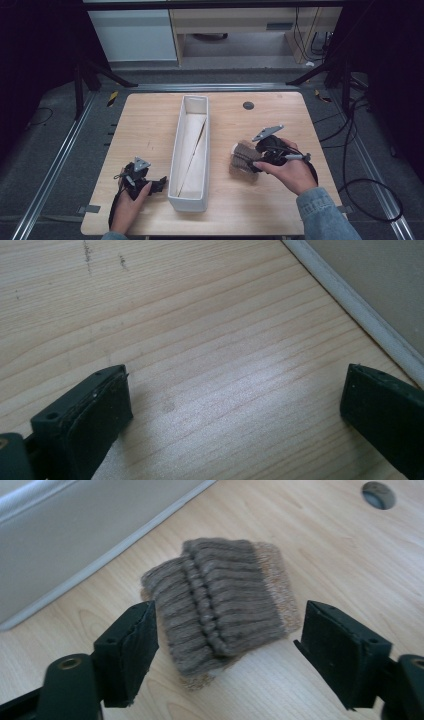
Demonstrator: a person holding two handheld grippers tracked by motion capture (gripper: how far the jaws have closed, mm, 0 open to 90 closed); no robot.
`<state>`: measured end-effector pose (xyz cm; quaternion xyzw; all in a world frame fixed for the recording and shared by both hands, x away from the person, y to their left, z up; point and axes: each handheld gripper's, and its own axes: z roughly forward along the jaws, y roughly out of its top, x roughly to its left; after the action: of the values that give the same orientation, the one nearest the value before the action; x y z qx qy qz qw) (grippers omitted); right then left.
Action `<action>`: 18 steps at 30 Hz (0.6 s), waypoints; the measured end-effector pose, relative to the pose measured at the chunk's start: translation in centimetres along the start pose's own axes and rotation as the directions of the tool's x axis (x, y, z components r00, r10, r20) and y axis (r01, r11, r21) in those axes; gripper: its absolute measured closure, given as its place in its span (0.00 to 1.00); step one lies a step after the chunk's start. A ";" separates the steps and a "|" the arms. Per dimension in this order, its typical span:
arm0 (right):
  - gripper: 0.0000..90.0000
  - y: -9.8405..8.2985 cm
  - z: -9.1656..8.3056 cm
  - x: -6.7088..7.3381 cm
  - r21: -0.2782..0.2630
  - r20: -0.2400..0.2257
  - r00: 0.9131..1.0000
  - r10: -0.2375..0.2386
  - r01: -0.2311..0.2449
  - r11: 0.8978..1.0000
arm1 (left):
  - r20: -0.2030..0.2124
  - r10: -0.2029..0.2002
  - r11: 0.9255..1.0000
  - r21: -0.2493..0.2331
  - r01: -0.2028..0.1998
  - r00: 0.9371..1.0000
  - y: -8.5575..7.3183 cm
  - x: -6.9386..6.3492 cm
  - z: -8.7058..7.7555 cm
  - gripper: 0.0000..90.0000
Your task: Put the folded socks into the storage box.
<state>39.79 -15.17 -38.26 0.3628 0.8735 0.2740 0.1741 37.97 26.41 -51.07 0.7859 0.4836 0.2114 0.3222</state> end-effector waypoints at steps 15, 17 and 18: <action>0.24 1.4 1.6 0.8 0.007 -0.039 0.998 -0.055 0.056 0.998 | -0.008 -0.005 1.000 0.001 0.005 1.000 0.0 -0.1 0.0 0.00; 0.24 1.5 1.9 0.8 0.008 -0.058 0.996 -0.061 0.061 0.998 | -0.007 -0.002 1.000 0.003 0.002 1.000 0.0 -0.1 -0.1 0.00; 0.24 1.5 1.9 0.8 0.008 -0.058 0.996 -0.061 0.061 0.998 | -0.007 -0.002 1.000 0.002 0.002 1.000 0.0 -0.1 0.0 0.00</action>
<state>41.05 -13.07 -38.94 0.3288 0.8900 0.2750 0.1552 37.89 26.35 -51.06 0.7851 0.4857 0.2132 0.3199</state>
